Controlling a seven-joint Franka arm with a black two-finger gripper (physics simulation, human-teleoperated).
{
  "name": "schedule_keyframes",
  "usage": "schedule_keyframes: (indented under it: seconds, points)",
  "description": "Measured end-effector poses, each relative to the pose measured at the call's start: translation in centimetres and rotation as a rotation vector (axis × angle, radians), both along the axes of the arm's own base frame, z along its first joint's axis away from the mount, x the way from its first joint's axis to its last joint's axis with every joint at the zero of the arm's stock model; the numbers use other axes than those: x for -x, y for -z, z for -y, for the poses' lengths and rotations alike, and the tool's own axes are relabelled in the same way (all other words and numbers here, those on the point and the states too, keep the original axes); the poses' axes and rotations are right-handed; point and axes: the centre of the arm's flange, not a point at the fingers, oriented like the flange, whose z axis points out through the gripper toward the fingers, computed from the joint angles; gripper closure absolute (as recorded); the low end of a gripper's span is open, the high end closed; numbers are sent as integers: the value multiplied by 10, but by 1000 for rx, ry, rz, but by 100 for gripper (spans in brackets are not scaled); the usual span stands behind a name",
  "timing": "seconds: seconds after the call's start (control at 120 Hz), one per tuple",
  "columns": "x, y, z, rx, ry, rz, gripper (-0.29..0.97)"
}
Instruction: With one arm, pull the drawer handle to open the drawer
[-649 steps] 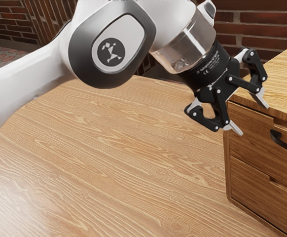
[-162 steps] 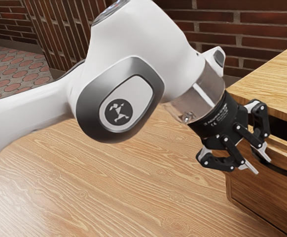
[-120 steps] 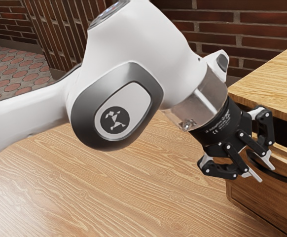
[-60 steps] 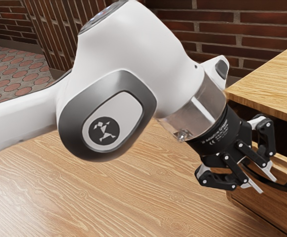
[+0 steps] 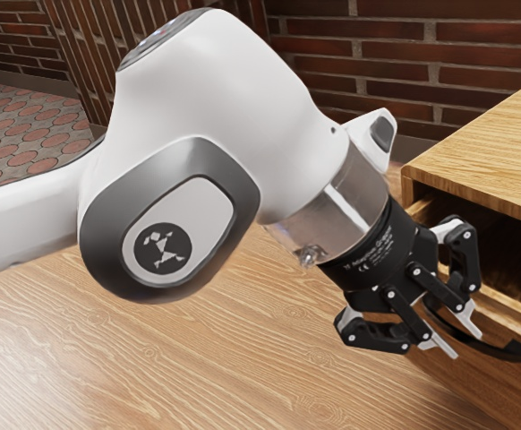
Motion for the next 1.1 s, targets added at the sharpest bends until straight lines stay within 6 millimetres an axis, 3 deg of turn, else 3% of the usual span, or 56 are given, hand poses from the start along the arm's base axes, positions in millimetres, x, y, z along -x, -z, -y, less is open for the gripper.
schedule_keyframes:
  seconds: [0.367,0.7,1.1]
  points:
    - [19,0,-15,-8,-11,5,63]
    - [32,-2,-7,-11,10,13,63]
    - [56,-6,-14,-14,16,27,63]
